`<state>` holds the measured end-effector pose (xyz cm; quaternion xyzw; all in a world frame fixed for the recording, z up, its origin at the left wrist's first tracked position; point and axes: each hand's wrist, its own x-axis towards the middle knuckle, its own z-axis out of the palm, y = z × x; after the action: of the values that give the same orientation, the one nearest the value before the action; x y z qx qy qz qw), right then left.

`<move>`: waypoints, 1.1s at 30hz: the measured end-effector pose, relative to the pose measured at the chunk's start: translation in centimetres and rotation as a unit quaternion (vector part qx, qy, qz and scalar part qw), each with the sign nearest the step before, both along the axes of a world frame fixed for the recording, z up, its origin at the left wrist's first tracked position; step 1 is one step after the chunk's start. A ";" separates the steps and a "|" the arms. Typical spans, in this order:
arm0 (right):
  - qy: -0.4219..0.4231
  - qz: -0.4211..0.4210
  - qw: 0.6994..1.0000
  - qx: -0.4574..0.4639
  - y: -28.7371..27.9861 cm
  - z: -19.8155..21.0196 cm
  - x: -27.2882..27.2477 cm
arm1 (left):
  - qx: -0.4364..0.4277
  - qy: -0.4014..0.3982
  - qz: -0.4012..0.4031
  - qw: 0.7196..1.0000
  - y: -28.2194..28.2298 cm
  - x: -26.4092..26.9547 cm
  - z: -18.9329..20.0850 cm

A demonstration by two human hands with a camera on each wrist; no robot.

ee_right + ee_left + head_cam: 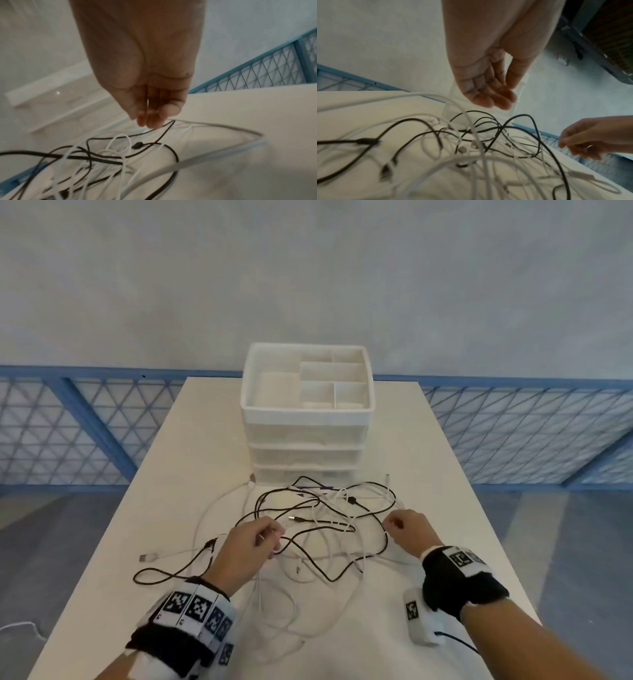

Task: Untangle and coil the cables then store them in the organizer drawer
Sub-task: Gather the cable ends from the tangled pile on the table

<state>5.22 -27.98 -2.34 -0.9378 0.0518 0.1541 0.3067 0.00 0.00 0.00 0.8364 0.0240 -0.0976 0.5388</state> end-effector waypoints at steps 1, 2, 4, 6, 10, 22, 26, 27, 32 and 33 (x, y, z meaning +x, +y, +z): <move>-0.014 -0.018 1.000 -0.021 0.2 -0.8 1.1 | -0.004 -0.022 0.012 1.000 -0.4 0.7 0.0; -0.016 -0.037 0.998 -0.040 0.4 -1.1 1.8 | 0.003 -0.034 0.023 0.999 -0.9 1.2 0.5; 0.016 -0.049 0.996 -0.079 0.9 -2.6 3.1 | 0.019 -0.051 0.018 0.998 -1.9 2.0 0.9; 0.055 -0.031 0.990 -0.126 1.1 -4.3 3.4 | 0.015 -0.053 0.011 0.998 -3.0 2.4 0.7; 0.047 -0.031 0.992 -0.113 1.6 -4.8 2.4 | 0.052 -0.103 -0.037 0.993 -5.6 3.3 0.5; -0.119 -0.071 0.990 -0.023 -2.6 -0.2 -2.0 | 0.273 -0.028 -0.165 0.947 -14.4 6.6 -3.9; -0.127 -0.159 0.955 0.216 -3.9 2.2 -1.7 | 0.305 0.007 -0.153 0.940 -13.3 5.8 -5.1; -0.121 -0.177 0.931 0.295 -3.7 2.7 -1.5 | 0.305 0.013 -0.154 0.940 -12.9 5.6 -5.2; -0.047 -0.162 0.891 0.421 -1.4 3.3 -0.8 | 0.164 -0.089 -0.049 0.981 -10.5 4.5 -4.2; -0.042 -0.152 0.902 0.401 -0.9 3.0 -0.8 | 0.135 -0.126 0.006 0.983 -9.4 4.4 -3.6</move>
<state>4.47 -28.86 0.69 -0.7219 0.1144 0.0739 0.6784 4.36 -9.45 -3.64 0.9070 -0.0261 0.0161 0.4200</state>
